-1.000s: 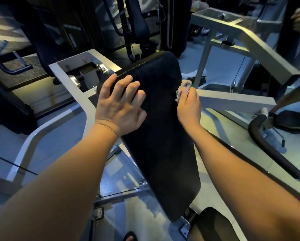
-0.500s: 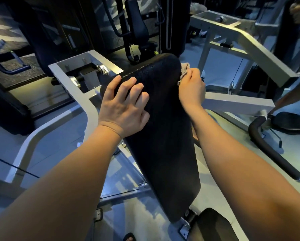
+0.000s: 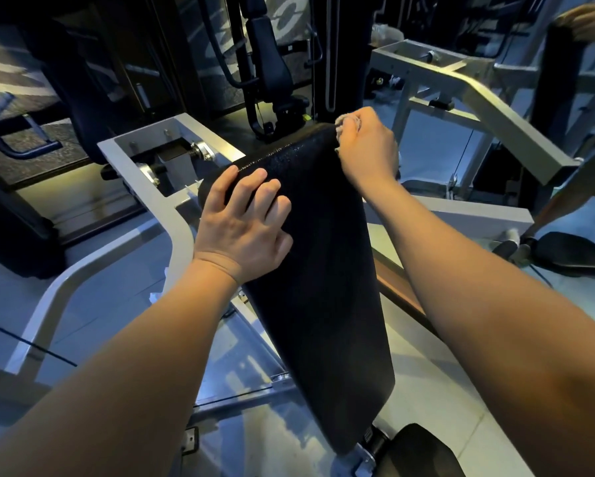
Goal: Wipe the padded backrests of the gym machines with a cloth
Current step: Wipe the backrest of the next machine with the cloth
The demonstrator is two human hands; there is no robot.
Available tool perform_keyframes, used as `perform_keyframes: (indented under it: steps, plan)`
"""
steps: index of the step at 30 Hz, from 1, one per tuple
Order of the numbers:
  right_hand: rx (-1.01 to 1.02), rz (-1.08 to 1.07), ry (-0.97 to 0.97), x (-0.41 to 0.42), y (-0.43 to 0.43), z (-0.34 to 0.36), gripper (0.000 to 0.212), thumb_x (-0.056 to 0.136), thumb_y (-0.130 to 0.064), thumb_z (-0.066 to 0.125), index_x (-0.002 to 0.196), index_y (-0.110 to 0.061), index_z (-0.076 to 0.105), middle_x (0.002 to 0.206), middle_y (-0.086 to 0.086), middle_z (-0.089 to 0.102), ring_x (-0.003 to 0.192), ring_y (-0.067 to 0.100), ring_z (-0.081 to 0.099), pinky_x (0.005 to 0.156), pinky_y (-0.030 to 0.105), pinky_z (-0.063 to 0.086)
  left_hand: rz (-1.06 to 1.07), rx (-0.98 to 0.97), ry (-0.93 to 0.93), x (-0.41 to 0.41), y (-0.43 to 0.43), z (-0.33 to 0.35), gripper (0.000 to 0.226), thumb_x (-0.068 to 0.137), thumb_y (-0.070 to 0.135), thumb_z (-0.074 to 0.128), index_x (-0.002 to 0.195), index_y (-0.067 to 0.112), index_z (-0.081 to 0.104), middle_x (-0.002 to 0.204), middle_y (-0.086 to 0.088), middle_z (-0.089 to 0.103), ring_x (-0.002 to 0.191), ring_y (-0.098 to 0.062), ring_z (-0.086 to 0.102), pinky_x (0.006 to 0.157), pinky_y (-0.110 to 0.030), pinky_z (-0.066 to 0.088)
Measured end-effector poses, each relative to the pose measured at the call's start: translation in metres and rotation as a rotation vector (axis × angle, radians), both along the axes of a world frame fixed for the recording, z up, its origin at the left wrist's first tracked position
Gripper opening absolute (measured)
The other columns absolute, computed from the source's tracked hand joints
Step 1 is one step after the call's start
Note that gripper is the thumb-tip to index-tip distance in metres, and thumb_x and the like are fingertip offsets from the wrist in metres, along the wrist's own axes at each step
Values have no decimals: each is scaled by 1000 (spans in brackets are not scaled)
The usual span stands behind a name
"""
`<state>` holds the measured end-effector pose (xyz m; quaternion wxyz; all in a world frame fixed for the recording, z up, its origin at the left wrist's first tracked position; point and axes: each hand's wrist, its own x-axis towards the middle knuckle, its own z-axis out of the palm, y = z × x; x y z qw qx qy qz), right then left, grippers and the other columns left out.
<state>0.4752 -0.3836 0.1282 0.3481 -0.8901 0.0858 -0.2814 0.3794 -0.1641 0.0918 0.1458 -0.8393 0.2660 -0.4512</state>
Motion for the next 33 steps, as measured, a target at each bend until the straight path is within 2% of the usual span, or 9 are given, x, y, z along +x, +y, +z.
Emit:
perform_keyframes:
  steps: [8,11,14,17,19,22,24,28,33]
  plan:
    - [-308,214,-101,-16,18,17,30,105,-30,37,108,-12,61,102,10,70,94,37,63,76,45,48,-10,-15,-2,1,-1,1,34,88,35,46,104,10,64,122,-9,65,126,-34,53,115,-53,32]
    - [-487,381,-229,-31,45,24,31,104,-37,39,109,-19,63,100,4,71,92,34,66,71,44,52,-9,-17,-5,0,-1,1,35,87,35,47,105,10,64,122,-10,66,126,-35,54,115,-54,33]
    - [-618,454,-196,-28,35,34,30,103,-41,39,114,-27,64,107,0,69,98,30,66,72,44,53,-3,-12,5,-1,-2,2,35,88,35,46,104,10,64,122,-10,65,126,-35,54,115,-54,32]
    - [-576,285,-31,-4,-3,40,24,102,-37,45,114,-31,65,110,1,69,101,31,63,71,37,47,9,-9,31,-2,-2,3,37,89,36,43,105,11,64,122,-9,65,126,-35,53,115,-55,32]
    - [-489,217,97,10,-21,40,26,100,-34,45,98,-22,68,98,7,70,95,33,64,68,35,44,22,-4,39,-2,-2,3,38,90,37,42,106,11,64,123,-9,65,127,-35,53,115,-55,32]
    - [-388,277,59,5,-12,47,29,93,-34,45,74,-26,65,92,-3,73,89,24,66,77,38,54,21,7,40,-1,-2,2,39,90,38,40,106,11,64,124,-10,65,127,-35,52,116,-54,31]
    - [-403,424,14,-9,20,56,25,93,-35,47,84,-30,70,100,-3,73,95,21,66,81,36,53,22,13,22,0,-1,3,39,90,38,40,106,11,64,123,-10,65,127,-35,53,116,-54,31]
    - [-782,486,-80,-29,79,65,28,99,-40,46,109,-26,68,111,5,69,104,31,64,75,37,43,11,-15,21,-1,-2,4,37,88,35,44,105,10,66,120,-11,66,122,-37,56,115,-55,33]
    - [-651,442,0,-10,54,62,33,98,-60,43,102,-34,63,107,-4,68,102,25,62,72,36,40,13,-2,31,-2,0,4,37,88,36,48,106,10,66,123,-11,65,126,-36,54,116,-54,31]
